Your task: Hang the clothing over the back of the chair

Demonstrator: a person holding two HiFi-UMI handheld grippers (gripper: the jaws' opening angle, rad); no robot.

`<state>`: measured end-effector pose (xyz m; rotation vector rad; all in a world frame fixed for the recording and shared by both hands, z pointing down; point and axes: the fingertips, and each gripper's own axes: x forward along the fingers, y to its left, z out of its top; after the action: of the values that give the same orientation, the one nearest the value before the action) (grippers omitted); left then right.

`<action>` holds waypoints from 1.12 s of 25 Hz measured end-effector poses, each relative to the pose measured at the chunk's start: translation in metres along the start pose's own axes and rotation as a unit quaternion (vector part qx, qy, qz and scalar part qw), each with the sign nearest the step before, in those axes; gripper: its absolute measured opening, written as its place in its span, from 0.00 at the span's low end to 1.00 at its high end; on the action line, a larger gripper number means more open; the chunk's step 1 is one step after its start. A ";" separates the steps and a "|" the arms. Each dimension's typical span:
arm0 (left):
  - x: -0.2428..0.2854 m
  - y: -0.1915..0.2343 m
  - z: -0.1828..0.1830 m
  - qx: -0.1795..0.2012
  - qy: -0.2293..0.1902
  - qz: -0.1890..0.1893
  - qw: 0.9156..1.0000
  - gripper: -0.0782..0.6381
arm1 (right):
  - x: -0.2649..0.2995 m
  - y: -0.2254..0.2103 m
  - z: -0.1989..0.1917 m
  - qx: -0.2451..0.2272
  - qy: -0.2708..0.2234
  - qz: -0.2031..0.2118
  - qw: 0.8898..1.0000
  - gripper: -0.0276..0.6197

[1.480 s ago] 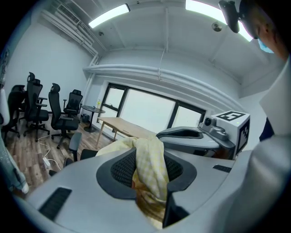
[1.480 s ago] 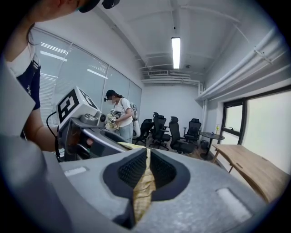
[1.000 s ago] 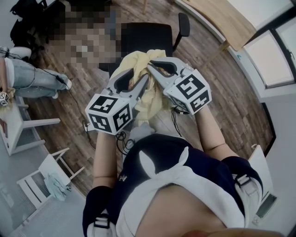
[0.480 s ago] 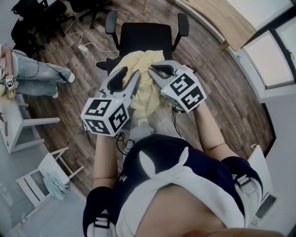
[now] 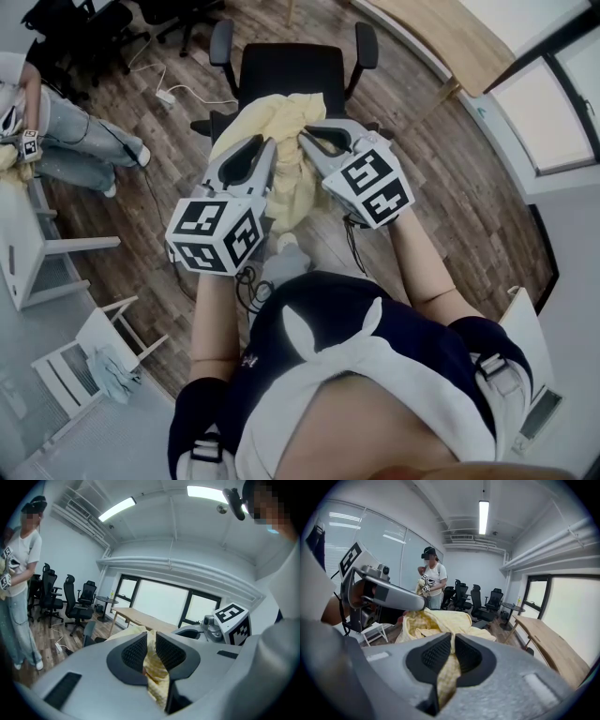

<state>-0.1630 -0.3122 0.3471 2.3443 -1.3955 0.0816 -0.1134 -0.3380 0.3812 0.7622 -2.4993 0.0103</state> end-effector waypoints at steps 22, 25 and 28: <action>-0.026 -0.050 -0.011 0.026 -0.028 0.051 0.998 0.15 | -0.082 0.023 0.014 0.032 -0.120 -0.024 0.992 0.14; -0.030 -0.052 -0.014 0.023 -0.031 0.060 0.997 0.15 | -0.092 0.032 0.017 0.038 -0.141 -0.018 0.989 0.04; -0.031 -0.054 -0.017 0.018 -0.033 0.066 0.997 0.15 | -0.098 0.043 0.016 0.045 -0.149 0.003 0.988 0.04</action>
<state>-0.1296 -0.2571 0.3380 2.2998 -1.5928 0.0689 -0.0747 -0.2540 0.3256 0.8452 -2.8004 0.0119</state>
